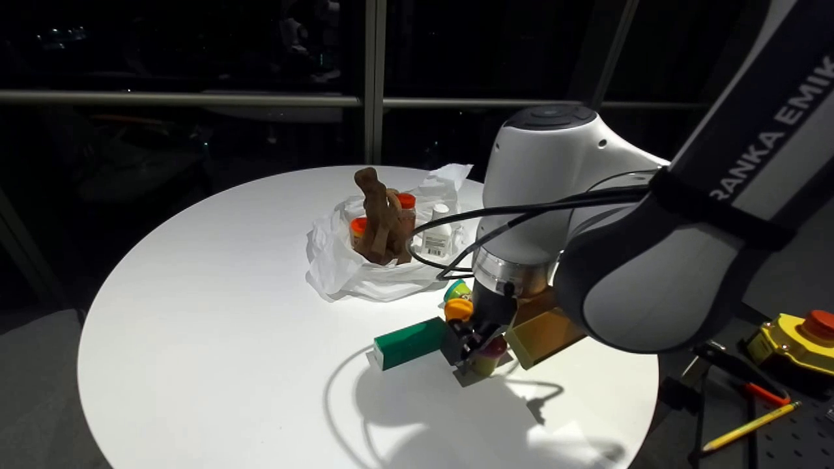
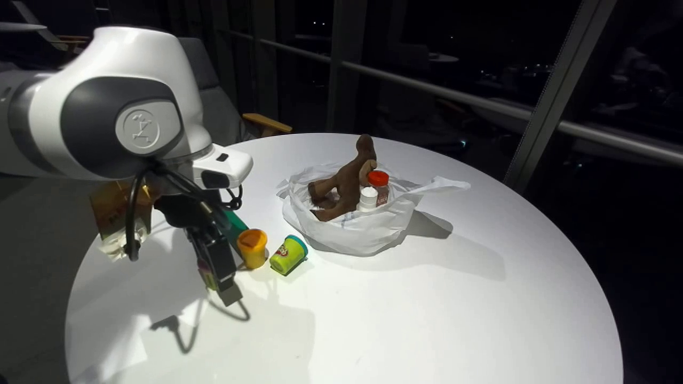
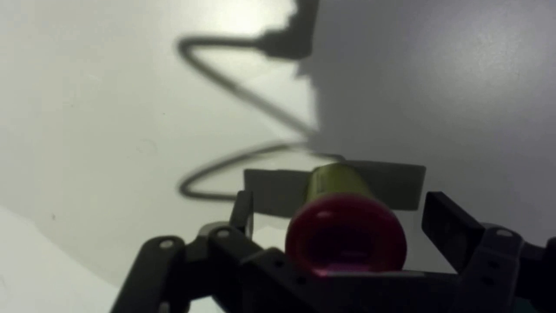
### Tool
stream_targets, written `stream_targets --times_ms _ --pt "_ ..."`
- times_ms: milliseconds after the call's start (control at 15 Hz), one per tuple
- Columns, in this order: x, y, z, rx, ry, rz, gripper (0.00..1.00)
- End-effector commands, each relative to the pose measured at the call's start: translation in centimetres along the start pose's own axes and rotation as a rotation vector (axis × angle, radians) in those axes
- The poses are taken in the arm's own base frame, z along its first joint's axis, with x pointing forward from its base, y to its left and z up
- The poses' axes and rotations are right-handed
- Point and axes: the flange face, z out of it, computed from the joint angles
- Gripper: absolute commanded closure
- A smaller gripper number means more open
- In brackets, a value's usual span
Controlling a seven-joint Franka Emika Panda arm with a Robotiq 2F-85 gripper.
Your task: Put the containers, reindeer toy and green block inside the white plastic bag
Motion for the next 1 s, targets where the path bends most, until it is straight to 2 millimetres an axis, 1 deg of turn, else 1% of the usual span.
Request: stream_targets --times_ms 0,67,133,267,467,600,733,933 --pt "0.6 -0.1 -0.3 0.002 0.031 0.042 0.26" --pt "0.6 0.0 -0.3 0.0 0.031 0.052 0.32" --pt "0.6 0.4 -0.4 0.002 0.025 0.064 0.42" --pt "0.7 0.9 -0.7 0.007 0.025 0.082 0.58" --pt "0.7 1.6 -1.0 0.009 0.016 0.093 0.78" --pt "1.0 2.0 -1.6 0.003 0.001 0.099 0.78" --pt "1.8 2.2 -3.2 0.013 0.001 0.088 0.78" --pt "4.4 1.8 -6.8 0.051 0.037 0.115 0.78"
